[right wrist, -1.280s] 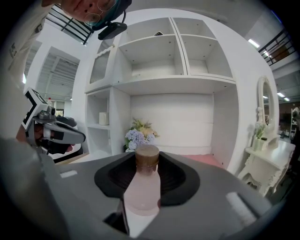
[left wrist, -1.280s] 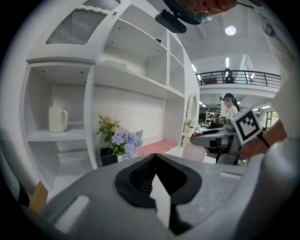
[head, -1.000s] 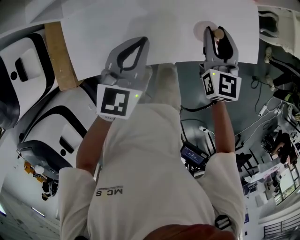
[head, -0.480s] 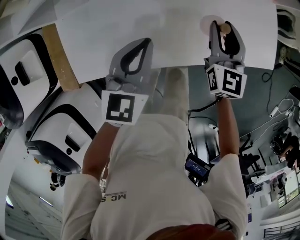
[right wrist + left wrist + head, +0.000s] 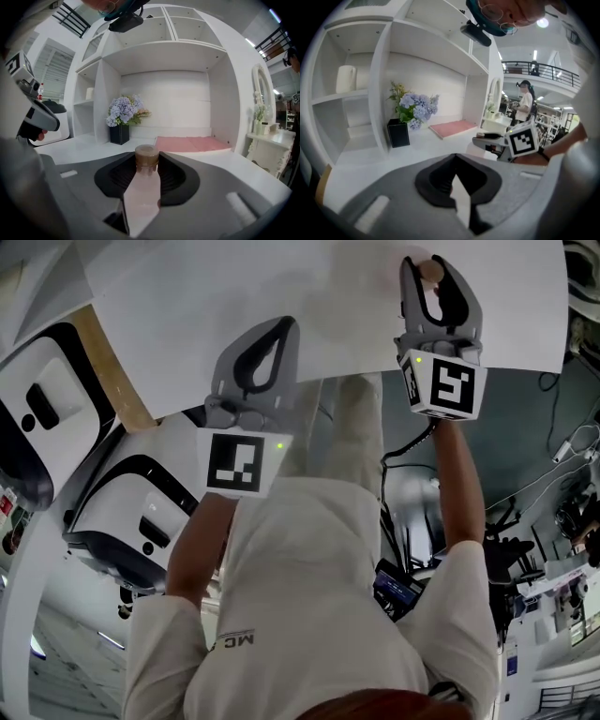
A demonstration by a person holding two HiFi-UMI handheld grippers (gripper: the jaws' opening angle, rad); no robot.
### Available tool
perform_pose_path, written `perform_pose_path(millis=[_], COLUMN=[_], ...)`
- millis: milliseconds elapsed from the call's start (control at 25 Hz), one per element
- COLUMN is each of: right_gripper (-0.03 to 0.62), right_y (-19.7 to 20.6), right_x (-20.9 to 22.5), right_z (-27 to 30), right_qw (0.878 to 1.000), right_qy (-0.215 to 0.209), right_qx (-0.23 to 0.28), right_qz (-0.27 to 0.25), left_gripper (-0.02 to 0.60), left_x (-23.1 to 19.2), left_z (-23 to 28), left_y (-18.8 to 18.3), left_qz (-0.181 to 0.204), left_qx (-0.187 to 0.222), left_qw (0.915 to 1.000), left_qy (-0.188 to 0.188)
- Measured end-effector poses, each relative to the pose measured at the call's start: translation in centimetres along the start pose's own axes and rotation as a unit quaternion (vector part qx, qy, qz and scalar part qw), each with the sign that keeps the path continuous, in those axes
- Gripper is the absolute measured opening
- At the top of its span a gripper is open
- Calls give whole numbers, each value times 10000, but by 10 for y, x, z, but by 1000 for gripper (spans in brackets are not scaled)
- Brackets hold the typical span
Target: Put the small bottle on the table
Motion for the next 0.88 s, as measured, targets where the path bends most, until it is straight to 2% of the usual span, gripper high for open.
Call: perform_pose_path(millis=[200,360,880], right_gripper=[138,140,157], right_y=[9,21,22], right_x=[1,-6,-7], right_z=[8,12,11], right_qw=[9999,9995,9991], right_qy=[-13,-151,-174], right_qx=[-93,-196,-66], right_qz=[52,-219,-386], left_gripper=[0,0,0], left_x=[3,3,-1], left_z=[3,2,0], left_y=[-2,1,2], left_qz=[32,-16,-62], left_qx=[-14,-54,-73], left_qw=[10000,10000,9999], left_qy=[26,32,47])
Point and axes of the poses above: the fingertips, and each gripper's own axes: z forward along the fingers, x to its right, y out of its underside, the point moved 6 cm from there along -z, backward along the fingers, and after that the axes turned 1 degree about -y, right-handed, at the moved point
